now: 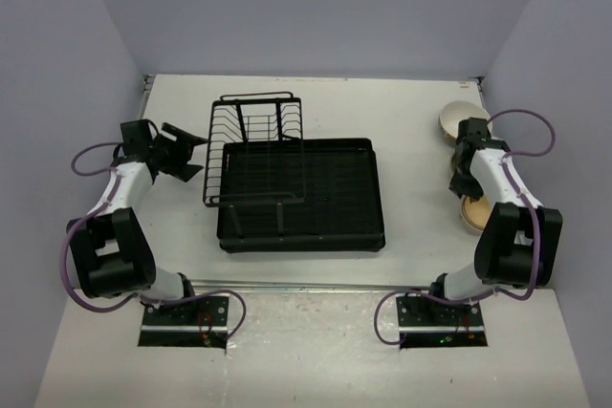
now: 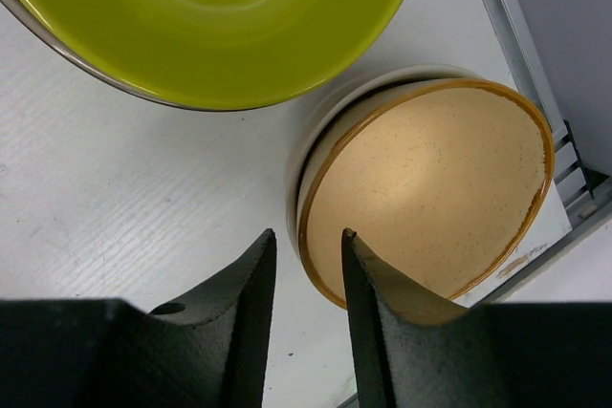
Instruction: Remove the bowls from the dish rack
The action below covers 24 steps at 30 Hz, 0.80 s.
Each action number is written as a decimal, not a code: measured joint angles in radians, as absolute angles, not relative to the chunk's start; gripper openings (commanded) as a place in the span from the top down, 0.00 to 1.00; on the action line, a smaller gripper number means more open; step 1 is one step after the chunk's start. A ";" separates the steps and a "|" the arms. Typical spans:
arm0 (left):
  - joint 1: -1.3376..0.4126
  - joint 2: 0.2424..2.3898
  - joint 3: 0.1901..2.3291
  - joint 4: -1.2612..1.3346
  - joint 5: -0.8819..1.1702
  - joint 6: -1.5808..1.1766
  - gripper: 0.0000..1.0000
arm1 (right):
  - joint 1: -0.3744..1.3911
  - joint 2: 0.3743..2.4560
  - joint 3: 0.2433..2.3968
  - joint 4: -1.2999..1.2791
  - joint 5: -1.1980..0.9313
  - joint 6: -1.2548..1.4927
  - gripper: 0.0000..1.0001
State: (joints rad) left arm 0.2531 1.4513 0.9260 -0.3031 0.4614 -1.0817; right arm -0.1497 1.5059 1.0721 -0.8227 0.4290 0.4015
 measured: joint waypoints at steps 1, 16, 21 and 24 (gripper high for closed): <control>0.253 1.454 0.927 -0.303 0.461 -1.082 0.23 | -0.150 1.509 1.074 -0.823 0.427 0.400 0.64; 0.253 1.459 0.929 -0.300 0.452 -1.075 0.22 | -0.130 1.351 1.159 -0.838 0.415 0.388 0.56; 0.253 1.448 0.929 -0.303 0.428 -1.042 0.23 | -0.052 1.311 1.258 -0.831 0.358 0.358 0.47; 0.253 1.423 0.929 -0.305 0.413 -1.017 0.22 | 0.013 1.310 1.295 -0.825 0.299 0.344 0.20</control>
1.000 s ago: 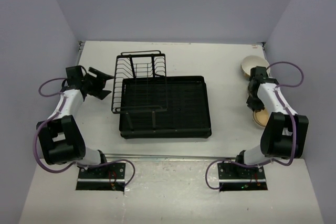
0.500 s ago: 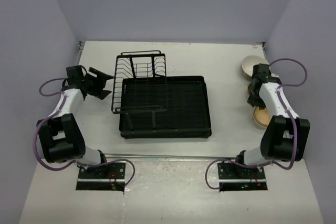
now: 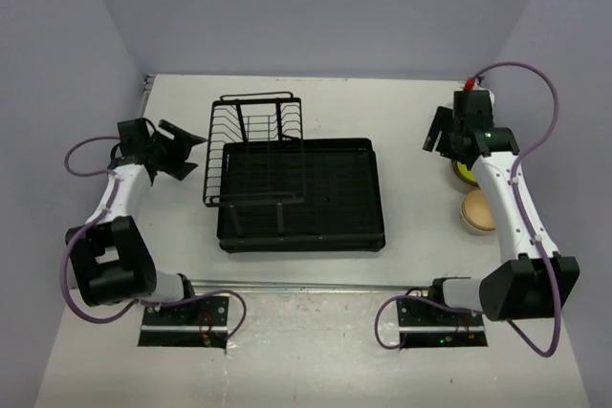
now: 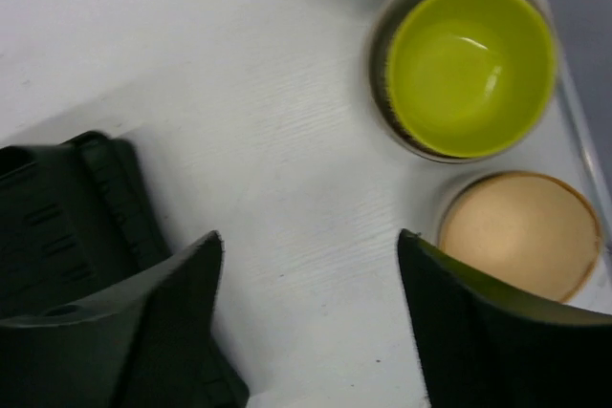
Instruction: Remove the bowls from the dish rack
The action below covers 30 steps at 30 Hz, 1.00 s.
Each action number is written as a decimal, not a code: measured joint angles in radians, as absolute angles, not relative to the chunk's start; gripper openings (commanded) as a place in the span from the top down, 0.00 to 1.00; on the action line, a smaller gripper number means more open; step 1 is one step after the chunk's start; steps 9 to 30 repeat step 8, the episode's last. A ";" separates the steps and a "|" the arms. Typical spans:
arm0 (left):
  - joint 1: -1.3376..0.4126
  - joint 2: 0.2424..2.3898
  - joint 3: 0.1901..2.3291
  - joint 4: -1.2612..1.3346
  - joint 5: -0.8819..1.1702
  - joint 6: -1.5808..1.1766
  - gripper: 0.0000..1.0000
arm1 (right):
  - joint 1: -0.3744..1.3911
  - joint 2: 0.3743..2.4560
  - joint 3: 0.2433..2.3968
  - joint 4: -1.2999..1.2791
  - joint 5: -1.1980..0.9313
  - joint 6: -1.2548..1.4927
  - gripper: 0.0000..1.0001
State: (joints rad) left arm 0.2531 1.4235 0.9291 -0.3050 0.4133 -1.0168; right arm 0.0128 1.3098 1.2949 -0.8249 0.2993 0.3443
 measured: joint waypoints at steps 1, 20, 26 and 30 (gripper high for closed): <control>0.253 1.413 0.929 -0.308 0.409 -1.005 0.22 | 0.034 1.310 1.298 -0.820 0.274 0.338 0.01; 0.253 1.327 0.928 -0.345 0.360 -0.921 0.22 | 0.145 1.314 1.287 -0.768 0.117 0.310 0.01; 0.253 1.327 0.928 -0.345 0.360 -0.921 0.22 | 0.145 1.314 1.287 -0.768 0.117 0.310 0.01; 0.253 1.327 0.928 -0.345 0.360 -0.921 0.22 | 0.145 1.314 1.287 -0.768 0.117 0.310 0.01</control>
